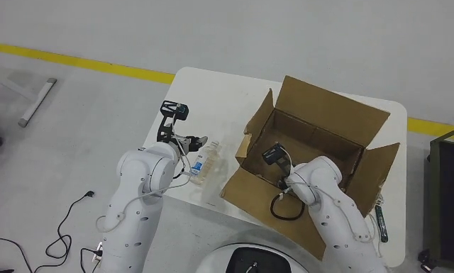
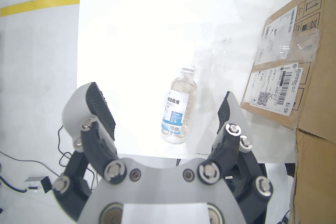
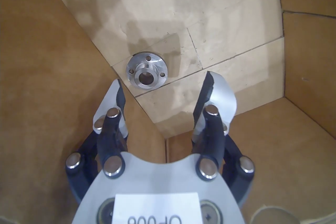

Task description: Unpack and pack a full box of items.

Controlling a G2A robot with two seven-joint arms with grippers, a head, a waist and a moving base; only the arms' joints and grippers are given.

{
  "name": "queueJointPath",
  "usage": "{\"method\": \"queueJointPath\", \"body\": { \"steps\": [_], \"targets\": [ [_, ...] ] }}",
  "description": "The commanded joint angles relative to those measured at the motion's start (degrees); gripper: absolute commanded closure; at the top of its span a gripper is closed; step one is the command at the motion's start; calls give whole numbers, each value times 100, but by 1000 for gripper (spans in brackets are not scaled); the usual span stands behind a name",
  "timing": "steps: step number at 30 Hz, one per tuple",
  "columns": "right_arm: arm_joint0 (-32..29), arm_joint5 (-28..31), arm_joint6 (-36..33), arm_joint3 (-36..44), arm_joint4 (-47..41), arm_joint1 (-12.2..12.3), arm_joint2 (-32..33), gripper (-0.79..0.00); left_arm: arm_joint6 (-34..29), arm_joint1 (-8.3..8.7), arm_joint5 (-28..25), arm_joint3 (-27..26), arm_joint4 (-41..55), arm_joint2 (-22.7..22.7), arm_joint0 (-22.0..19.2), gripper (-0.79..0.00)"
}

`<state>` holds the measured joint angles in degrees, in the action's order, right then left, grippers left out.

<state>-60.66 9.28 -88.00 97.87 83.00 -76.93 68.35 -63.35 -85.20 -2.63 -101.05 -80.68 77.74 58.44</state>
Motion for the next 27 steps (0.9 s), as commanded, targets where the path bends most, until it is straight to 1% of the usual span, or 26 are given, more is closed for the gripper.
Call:
{"method": "queueJointPath", "body": {
  "steps": [1, 4, 6, 7, 9, 10, 16, 19, 21, 22, 23, 24, 25, 27],
  "targets": [
    [3, 70, 0, -41, -6, 11, -2, -576, 0, 0, 0, 0, 0, 0, 0, -785],
    [30, 168, 0, -197, -27, 22, -34, -616, 0, 0, 0, 0, 0, 0, 0, -785],
    [48, 187, 0, -267, -43, 24, -76, -582, 0, 0, 0, 0, 0, 0, 0, -785],
    [55, 185, 0, -289, -45, 25, -96, -588, 0, 0, 0, 0, 0, 0, 0, -785],
    [67, 167, 0, -342, -12, 27, -138, -646, 0, 0, 0, 0, 0, 0, 0, -785],
    [71, 160, 0, -367, 10, 28, -163, -640, 0, 0, 0, 0, 0, 0, 0, -785],
    [108, 81, 0, -441, 89, 34, -222, -668, 0, 0, 0, 0, 0, 0, 0, -785],
    [133, 50, 0, -499, 124, 36, -245, -628, 0, 0, 0, 0, 0, 0, 0, -785],
    [151, 22, 0, -527, 151, 36, -261, -582, 0, 0, 0, 0, 0, 0, 0, -785],
    [157, -12, 0, -536, 151, 35, -261, -551, 0, 0, 0, 0, 0, 0, 0, -785],
    [163, -32, 0, -532, 151, 34, -263, -493, 0, 0, 0, 0, 0, 0, 0, -785],
    [165, -41, 0, -536, 152, 34, -267, -409, 0, 0, 0, 0, 0, 0, 0, -785],
    [169, -48, 0, -554, 153, 35, -269, -385, 0, 0, 0, 0, 0, 0, 0, -785],
    [181, -70, 0, -587, 161, 34, -277, -372, 0, 0, 0, 0, 0, 0, 0, -785]
  ]
}}
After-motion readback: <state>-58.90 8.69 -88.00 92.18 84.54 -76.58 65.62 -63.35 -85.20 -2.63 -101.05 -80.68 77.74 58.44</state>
